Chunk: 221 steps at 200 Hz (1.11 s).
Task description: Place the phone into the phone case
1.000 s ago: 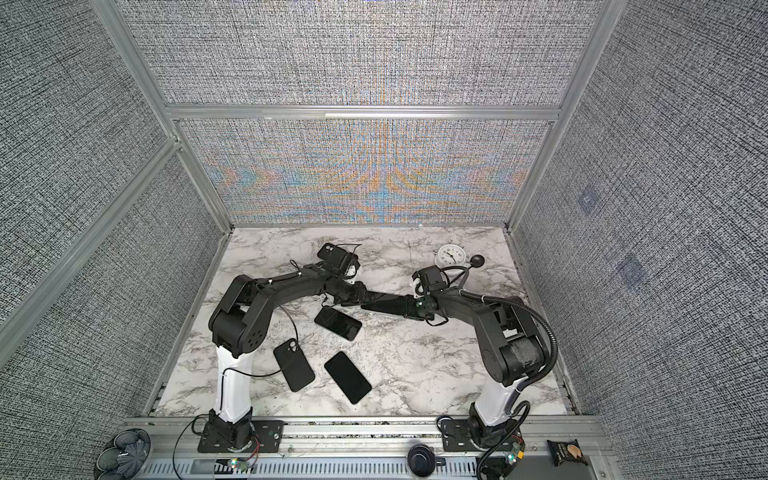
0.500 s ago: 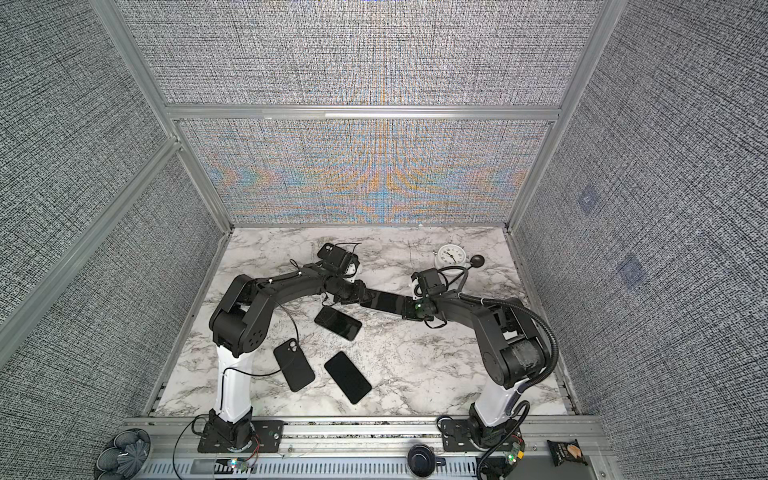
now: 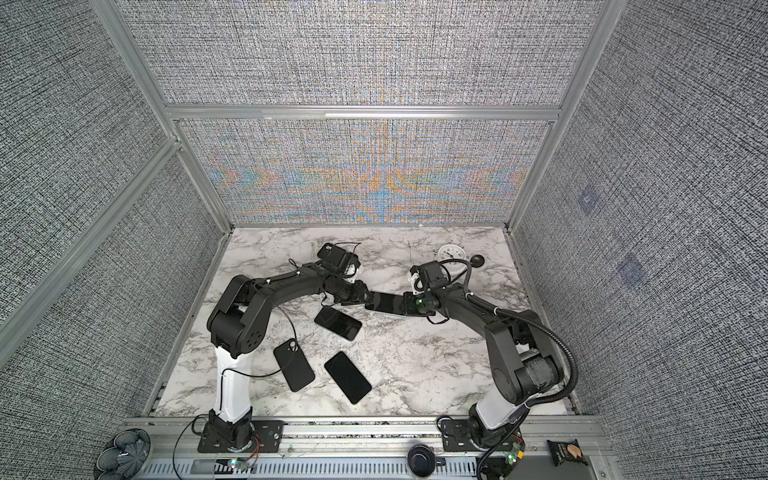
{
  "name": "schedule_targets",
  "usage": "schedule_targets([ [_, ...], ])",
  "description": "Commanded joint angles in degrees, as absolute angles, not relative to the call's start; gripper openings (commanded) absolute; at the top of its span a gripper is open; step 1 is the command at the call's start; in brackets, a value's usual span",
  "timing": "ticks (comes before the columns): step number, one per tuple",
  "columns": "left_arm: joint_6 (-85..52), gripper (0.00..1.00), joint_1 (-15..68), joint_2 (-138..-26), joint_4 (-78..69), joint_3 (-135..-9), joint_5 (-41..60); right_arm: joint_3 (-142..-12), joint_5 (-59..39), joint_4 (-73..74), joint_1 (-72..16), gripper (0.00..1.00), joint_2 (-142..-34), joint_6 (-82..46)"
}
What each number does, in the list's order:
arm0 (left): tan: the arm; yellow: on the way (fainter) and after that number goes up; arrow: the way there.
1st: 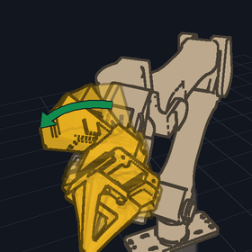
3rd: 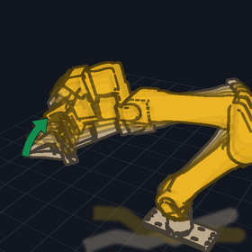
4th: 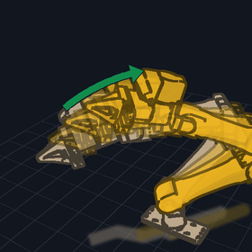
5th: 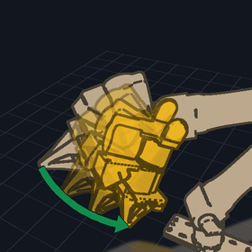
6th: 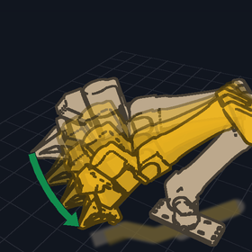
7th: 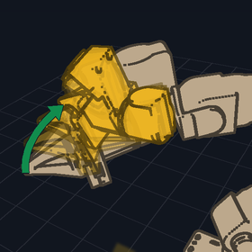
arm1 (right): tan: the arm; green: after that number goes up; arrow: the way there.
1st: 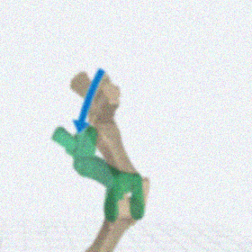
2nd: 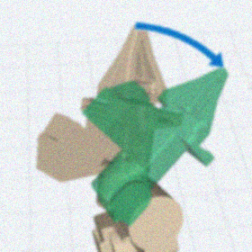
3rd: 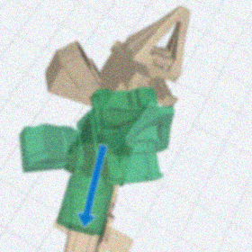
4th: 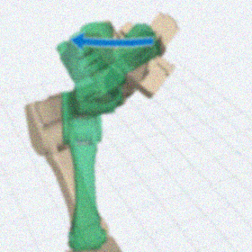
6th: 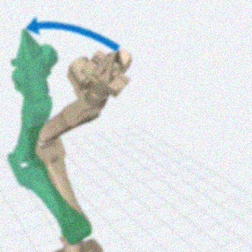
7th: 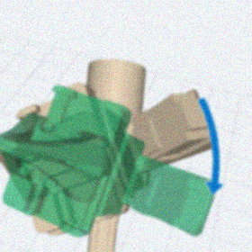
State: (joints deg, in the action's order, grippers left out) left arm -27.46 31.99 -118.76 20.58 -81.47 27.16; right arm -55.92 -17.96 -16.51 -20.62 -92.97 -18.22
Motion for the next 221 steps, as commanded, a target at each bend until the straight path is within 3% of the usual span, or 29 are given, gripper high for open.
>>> schedule_targets([
  [1,-25.7,0.54,31.3,-116.2,23.0,-81.9,26.1,-60.2,-16.9,-20.0,-20.1,0.37,-94.9,-14.6],
  [47,-30.0,0.58,33.6,-114.1,18.8,-76.7,30.1,-71.7,-17.6,-20.9,-18.8,0.59,-107.4,-10.7],
  [83,-32.4,0.59,37.4,-114.1,16.3,-74.3,30.4,-76.5,-19.0,-23.2,-18.7,0.67,-112.7,-9.3],
  [141,-31.7,0.59,37.5,-116.3,16.9,-76.3,29.8,-73.9,-22.4,-24.1,-18.7,0.66,-112.0,-9.4],
  [221,-31.9,0.58,37.3,-120.3,16.5,-79.5,30.8,-63.1,-24.4,-23.1,-19.6,0.53,-103.8,-12.6],
])
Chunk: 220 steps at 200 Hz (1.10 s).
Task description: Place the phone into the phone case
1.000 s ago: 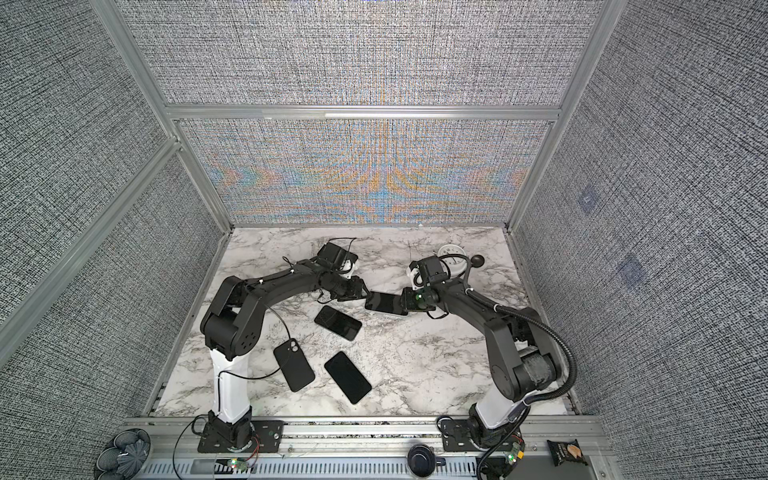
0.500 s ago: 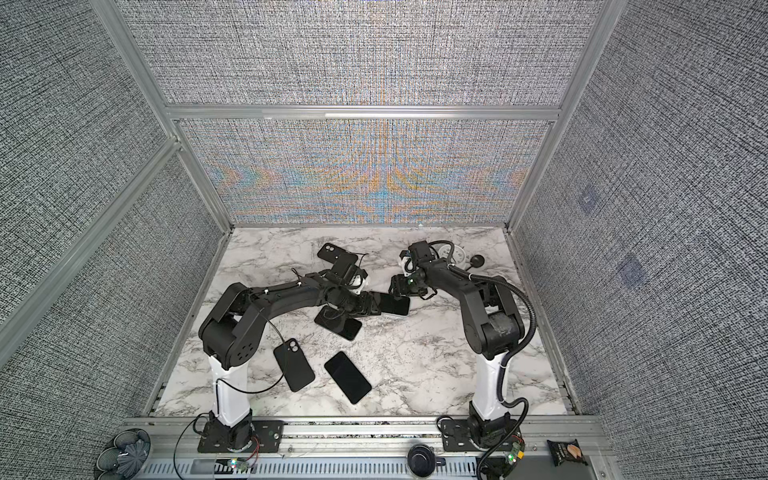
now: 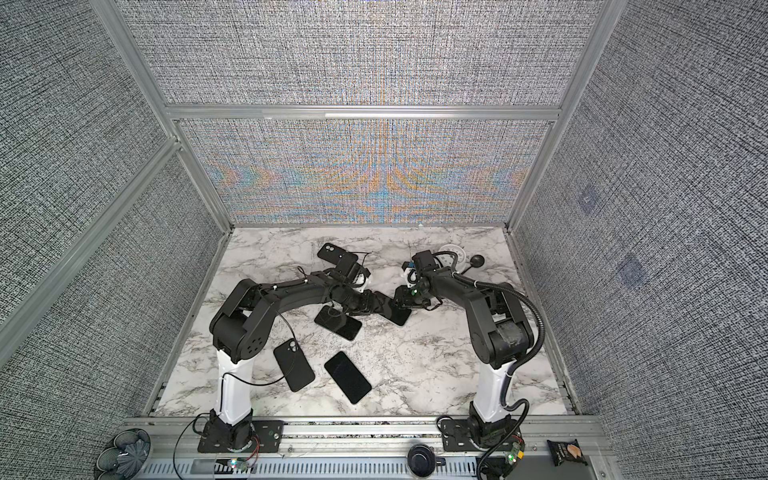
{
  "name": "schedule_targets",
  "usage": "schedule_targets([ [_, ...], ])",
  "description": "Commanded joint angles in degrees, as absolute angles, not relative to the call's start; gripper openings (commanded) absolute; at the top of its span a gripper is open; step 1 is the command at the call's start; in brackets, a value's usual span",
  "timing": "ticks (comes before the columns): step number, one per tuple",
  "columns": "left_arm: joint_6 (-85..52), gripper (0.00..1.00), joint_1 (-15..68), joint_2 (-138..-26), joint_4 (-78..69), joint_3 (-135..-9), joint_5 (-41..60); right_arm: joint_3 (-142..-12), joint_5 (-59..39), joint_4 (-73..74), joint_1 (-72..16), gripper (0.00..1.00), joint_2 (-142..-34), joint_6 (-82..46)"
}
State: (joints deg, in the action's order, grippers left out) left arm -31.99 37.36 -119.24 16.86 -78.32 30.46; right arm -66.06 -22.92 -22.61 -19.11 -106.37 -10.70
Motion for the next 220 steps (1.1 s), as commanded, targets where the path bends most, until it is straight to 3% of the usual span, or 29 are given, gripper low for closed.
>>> schedule_targets([
  [1,-31.9,0.58,37.3,-120.3,16.5,-79.6,30.8,-62.8,-24.5,-23.1,-19.6,0.53,-103.7,-12.7],
  [82,-32.2,0.57,37.3,-123.7,17.1,-84.9,33.1,-50.2,-23.4,-18.4,-22.8,0.39,-95.3,-22.0],
  [123,-37.5,0.56,37.4,-117.4,18.7,-78.7,32.4,-48.0,-19.2,-21.1,-23.5,0.39,-88.0,-25.7],
  [145,-44.7,0.57,39.6,-112.2,11.8,-72.4,33.9,-46.5,-17.5,-21.0,-24.3,0.39,-85.1,-27.3],
  [220,-53.4,0.55,41.4,-113.3,5.5,-69.1,36.8,-48.2,-19.2,-21.3,-24.8,0.39,-87.2,-28.4],
])
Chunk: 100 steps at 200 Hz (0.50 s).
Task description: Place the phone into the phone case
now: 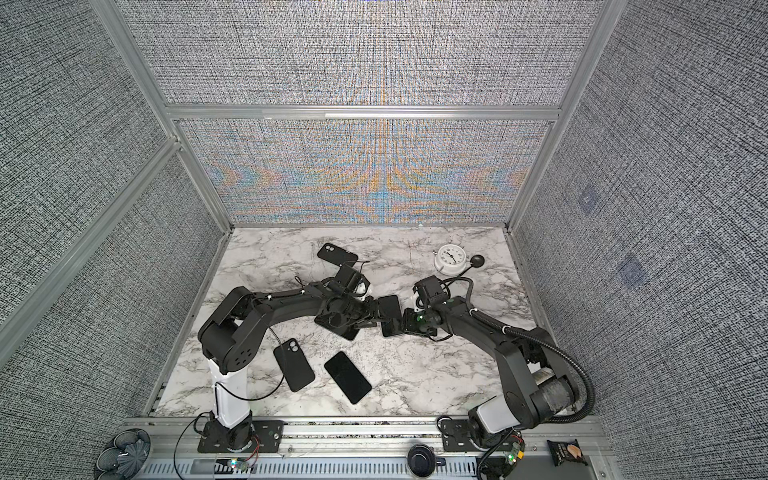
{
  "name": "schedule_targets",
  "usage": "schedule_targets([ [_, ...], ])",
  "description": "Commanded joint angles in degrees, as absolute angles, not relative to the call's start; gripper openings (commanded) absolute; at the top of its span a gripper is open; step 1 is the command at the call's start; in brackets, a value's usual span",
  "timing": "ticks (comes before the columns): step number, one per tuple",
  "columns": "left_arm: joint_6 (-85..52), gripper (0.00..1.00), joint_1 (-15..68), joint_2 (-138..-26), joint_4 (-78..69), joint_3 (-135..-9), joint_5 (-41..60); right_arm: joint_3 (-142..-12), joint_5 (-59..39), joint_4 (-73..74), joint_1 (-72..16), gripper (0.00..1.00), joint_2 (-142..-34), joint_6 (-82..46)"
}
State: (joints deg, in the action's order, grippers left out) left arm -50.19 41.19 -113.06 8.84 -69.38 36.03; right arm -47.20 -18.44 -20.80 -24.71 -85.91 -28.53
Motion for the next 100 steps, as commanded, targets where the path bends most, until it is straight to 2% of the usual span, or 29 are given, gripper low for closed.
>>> schedule_targets([
  [1,-53.5,0.55,41.4,-113.3,5.5,-69.1,36.8,-48.3,-19.3,-21.3,-24.8,0.38,-87.3,-28.2],
  [47,-53.7,0.48,41.4,-113.5,5.7,-68.4,35.8,-50.1,-20.4,-21.8,-24.7,0.35,-90.4,-26.1],
  [100,-50.7,0.47,41.4,-113.3,12.4,-68.7,32.9,-49.8,-20.6,-22.0,-24.6,0.29,-90.9,-25.8],
])
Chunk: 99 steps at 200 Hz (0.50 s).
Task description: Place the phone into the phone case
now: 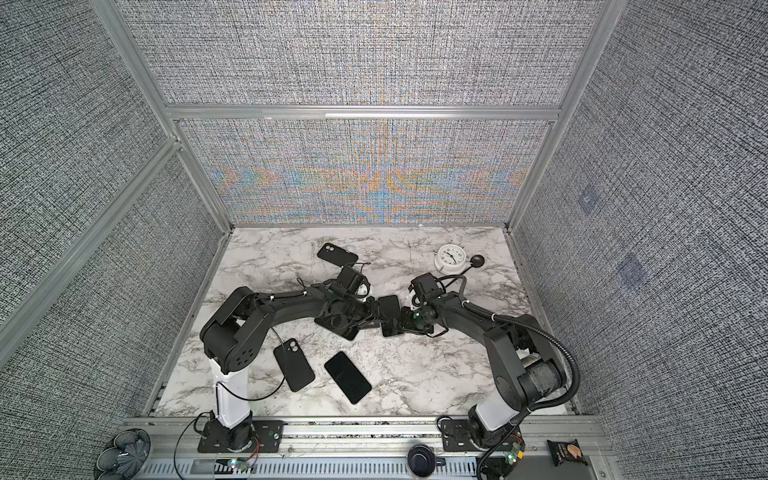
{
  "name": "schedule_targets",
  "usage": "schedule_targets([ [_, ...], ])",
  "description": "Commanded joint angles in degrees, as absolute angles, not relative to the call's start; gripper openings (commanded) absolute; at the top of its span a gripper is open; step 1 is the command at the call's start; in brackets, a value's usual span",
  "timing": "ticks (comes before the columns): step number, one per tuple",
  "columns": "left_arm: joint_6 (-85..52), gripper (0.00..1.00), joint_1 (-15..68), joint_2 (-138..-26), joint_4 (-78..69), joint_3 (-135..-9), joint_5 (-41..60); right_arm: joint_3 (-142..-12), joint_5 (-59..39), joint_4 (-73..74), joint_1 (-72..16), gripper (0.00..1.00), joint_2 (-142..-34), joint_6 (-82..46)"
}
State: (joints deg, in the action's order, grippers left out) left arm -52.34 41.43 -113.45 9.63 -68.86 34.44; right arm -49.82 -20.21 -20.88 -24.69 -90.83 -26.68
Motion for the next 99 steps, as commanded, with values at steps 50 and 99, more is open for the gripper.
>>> schedule_targets([
  [50,-51.0,0.46,41.5,-114.6,10.2,-68.4,34.2,-49.4,-20.1,-23.4,-24.3,0.26,-90.2,-25.1],
  [99,-51.1,0.46,41.6,-115.9,9.9,-69.2,35.0,-49.0,-19.2,-23.5,-23.7,0.26,-89.7,-24.8],
])
